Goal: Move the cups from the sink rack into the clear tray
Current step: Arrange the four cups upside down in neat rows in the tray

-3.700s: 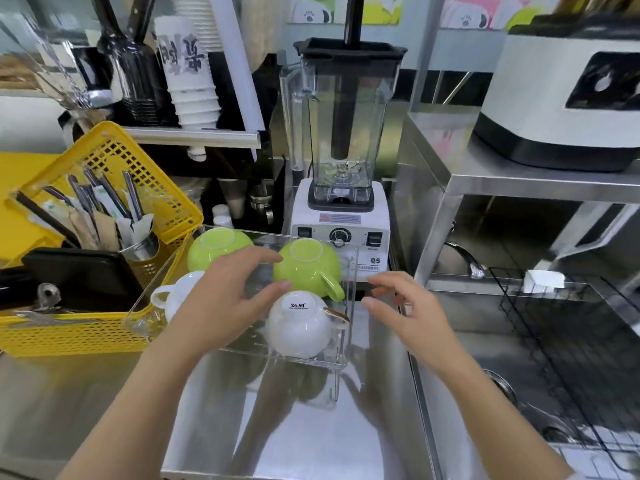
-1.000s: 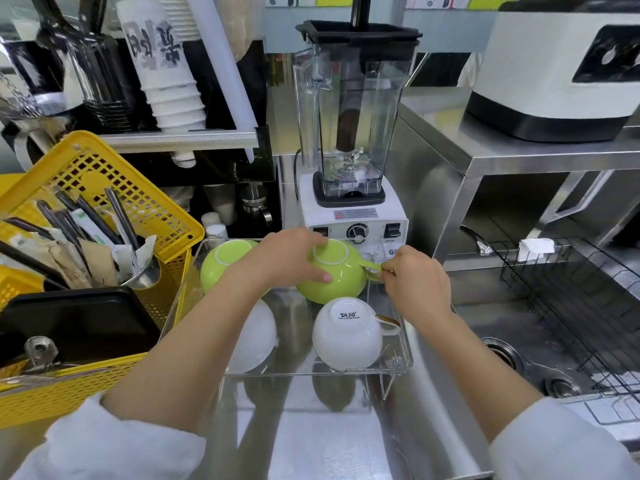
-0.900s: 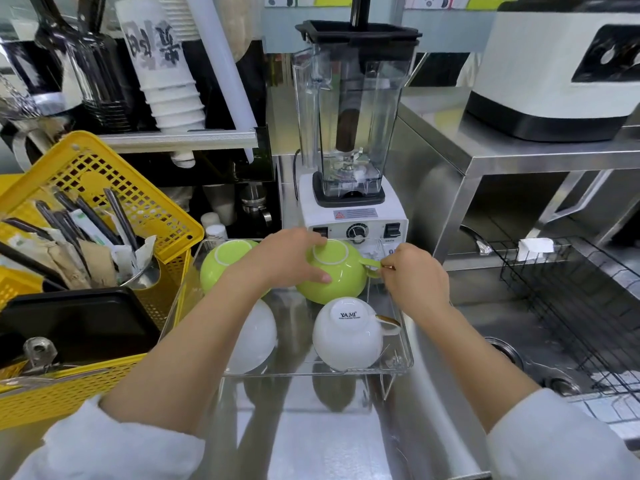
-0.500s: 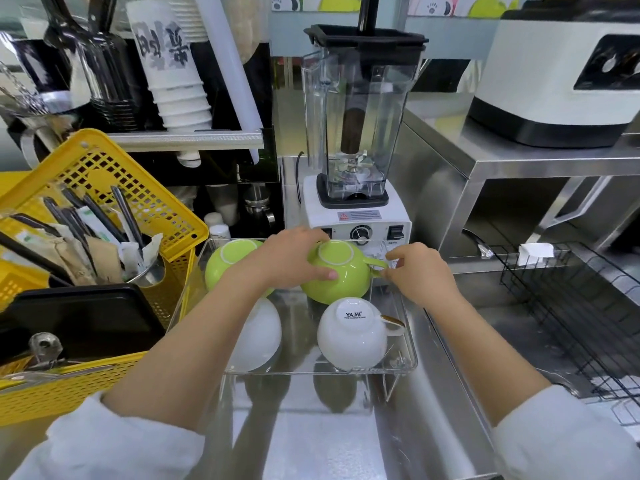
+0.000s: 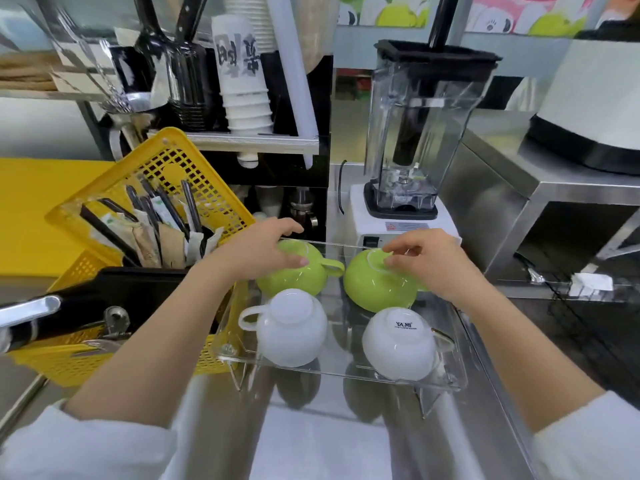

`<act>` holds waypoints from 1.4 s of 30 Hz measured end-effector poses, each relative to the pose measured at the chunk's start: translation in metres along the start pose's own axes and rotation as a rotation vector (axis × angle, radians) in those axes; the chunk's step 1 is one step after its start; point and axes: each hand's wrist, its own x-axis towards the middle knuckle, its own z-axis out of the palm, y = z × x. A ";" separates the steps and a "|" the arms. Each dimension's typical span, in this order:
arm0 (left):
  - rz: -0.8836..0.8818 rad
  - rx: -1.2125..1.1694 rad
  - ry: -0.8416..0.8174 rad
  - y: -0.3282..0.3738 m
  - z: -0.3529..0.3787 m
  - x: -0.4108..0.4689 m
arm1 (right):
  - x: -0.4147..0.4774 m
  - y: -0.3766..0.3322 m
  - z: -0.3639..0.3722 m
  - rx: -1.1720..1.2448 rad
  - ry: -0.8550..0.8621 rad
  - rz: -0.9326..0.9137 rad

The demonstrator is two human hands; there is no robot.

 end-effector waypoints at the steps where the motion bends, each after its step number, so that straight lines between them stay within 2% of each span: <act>1: -0.004 0.009 -0.003 -0.002 0.002 0.000 | 0.003 -0.003 0.005 -0.029 -0.034 -0.028; 5: -0.011 0.046 -0.013 -0.010 0.004 -0.001 | 0.020 -0.013 0.021 -0.193 -0.155 -0.137; 9: -0.025 0.047 -0.046 -0.016 0.006 0.001 | 0.038 -0.015 0.034 -0.343 -0.166 -0.212; 18: -0.030 0.005 -0.041 -0.025 0.010 0.000 | 0.053 -0.014 0.058 -0.528 -0.256 -0.244; 28: 0.008 -0.072 -0.065 -0.029 0.010 -0.004 | 0.049 -0.015 0.061 -0.544 -0.218 -0.225; 34: 0.067 -0.130 0.107 -0.012 0.002 -0.026 | 0.040 -0.017 0.043 -0.429 -0.076 -0.185; 36: 0.094 -0.100 0.065 -0.003 -0.003 -0.036 | 0.036 -0.019 0.034 -0.366 -0.052 -0.184; 42: 0.097 0.235 -0.259 0.015 0.003 -0.049 | 0.017 -0.029 0.028 -0.112 -0.115 -0.205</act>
